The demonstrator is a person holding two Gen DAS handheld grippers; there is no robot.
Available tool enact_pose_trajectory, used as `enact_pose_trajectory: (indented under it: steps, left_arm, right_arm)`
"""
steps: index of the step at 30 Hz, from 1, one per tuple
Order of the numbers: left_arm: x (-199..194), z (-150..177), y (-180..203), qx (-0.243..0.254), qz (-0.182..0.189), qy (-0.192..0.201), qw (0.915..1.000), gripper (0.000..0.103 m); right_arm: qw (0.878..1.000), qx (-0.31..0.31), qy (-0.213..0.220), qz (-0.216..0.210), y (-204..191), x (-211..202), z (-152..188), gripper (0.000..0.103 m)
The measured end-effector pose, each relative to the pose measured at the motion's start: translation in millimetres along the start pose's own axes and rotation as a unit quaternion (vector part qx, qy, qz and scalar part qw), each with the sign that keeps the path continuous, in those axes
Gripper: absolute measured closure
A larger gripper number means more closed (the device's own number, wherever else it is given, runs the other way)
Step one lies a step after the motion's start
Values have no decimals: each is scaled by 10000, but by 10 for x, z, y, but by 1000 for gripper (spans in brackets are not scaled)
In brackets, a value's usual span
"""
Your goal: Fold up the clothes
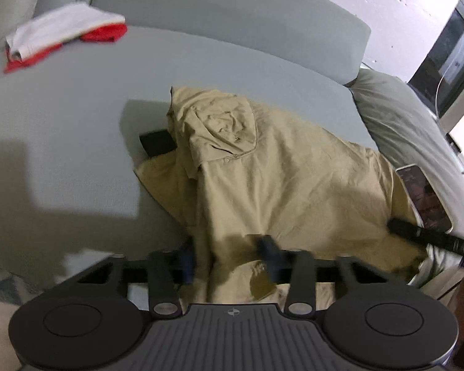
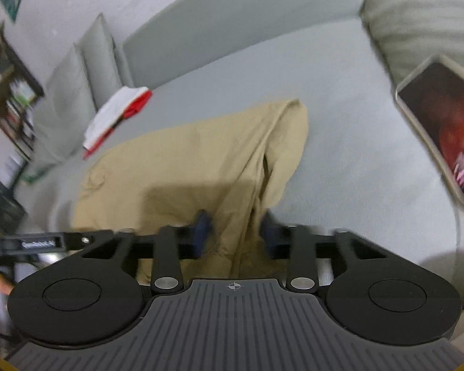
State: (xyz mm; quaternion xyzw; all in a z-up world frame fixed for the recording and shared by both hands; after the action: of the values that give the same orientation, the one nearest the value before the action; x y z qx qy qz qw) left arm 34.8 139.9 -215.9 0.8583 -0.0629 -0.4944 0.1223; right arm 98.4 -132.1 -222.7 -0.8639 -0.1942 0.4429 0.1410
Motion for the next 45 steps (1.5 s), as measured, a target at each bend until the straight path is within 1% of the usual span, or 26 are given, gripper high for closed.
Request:
enact_pose_trajectory:
  steps: [3,6,8,10,11,12,13,14,15,16,17,18,19,20,21,23,25,27,29,30,33,35,37,38,42,45]
  left_arm:
    - [-129,62,28,-449,142,-33,9989,80]
    - [-209,108,223,-1019,659,-41,9926,82]
    - [-189,151,476,-1193,1067,-85,9871,82]
    - [-75,191,751,-1077,1198,-225,9867,81]
    - [31,232,859,-900,1069,-366,9895,79]
    - [141,287,902,-739,834,-501,9925,78]
    - [188,329,904,-672,781,-545,9932,75]
    - [213,365,898,-631,795,-561,9933,73]
    - [210,383,886,-618,866,-590,9926,72]
    - [197,395,872,-615,956,-622,9916,71]
    - [182,420,865,-573,1028,-703,9906,71]
    - [155,452,865,-469,1057,-780,9902,71]
    - [111,501,877,-268,1025,-844,9908,71]
    - [70,523,894,-28,937,-869,9918,72]
    - [-2,547,904,244,814,-783,9933,72]
    - [-183,565,933,773,552,-466,9944,75]
    - [-397,466,972,1091,375,46,9933,75]
    - [-572,275,1005,1199,263,575,9908,75]
    - [-520,-82,1029,1161,44,964,9885,75]
    - [-467,-218,1002,1126,-96,1028,9883,75]
    - [-188,-479,886,1098,-688,895,9875,76]
    - [-4,-487,819,1203,-950,626,9862,76]
    - [149,-432,735,1209,-1058,296,9866,77]
    - [222,-410,717,1186,-1067,247,9869,77]
    - [302,-363,654,1039,-1001,172,9894,76]
    - [312,-370,631,998,-933,151,9905,76]
  right_arm:
    - [9979,-464,188,403,-161,-72,-200,94]
    - [9861,-1286,520,919,-364,-113,-571,96]
    - [9709,-1885,797,1241,-523,-144,-856,97]
    - [9441,-2639,1119,1629,-702,-149,-1131,97]
    - [9332,-2893,1092,1831,-721,-73,-1220,97]
    - [9263,-3031,912,2043,-677,52,-1286,97]
    - [9269,-2968,657,2200,-576,167,-1331,94]
    - [9367,-2638,302,2282,-404,272,-1344,93]
    - [9480,-2224,73,2274,-243,312,-1339,90]
    - [9617,-1703,15,2149,-95,274,-1312,79]
    - [9724,-1176,-43,2016,49,235,-1286,75]
    - [9807,-659,-64,1837,172,172,-1242,63]
    - [9870,-160,-36,1598,272,75,-1176,61]
    - [9902,340,-8,1354,369,-23,-1112,61]
    - [9908,759,34,1122,447,-131,-1041,61]
    - [9908,1097,198,765,460,-334,-920,61]
    - [9931,993,325,529,371,-503,-803,61]
    - [9966,680,315,334,242,-592,-664,61]
    - [9992,274,228,156,16,-529,-579,65]
    - [9997,51,196,143,-99,-477,-551,71]
    - [9982,-519,174,230,-390,-294,-505,71]
    - [9969,-701,181,301,-538,-159,-499,71]
    - [9951,-886,151,422,-648,-28,-467,71]
    - [9945,-947,127,430,-670,10,-429,71]
    - [9894,-1278,-236,655,-696,204,-153,69]
    - [9873,-1344,-299,795,-639,182,28,69]
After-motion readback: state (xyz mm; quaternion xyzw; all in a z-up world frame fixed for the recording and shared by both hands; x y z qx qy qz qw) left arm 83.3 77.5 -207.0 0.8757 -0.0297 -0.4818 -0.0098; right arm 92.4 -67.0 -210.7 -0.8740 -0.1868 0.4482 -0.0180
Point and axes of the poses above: each gripper's, at about its wrist camera, not at the fingertips, and x roughly the way its jaws point, y to its right, z to its underside, the point moved 10 cm from there along x, roughly the way its jaws point, and after that the axes turned 8 degrees about -y, right-handed, at the moved point
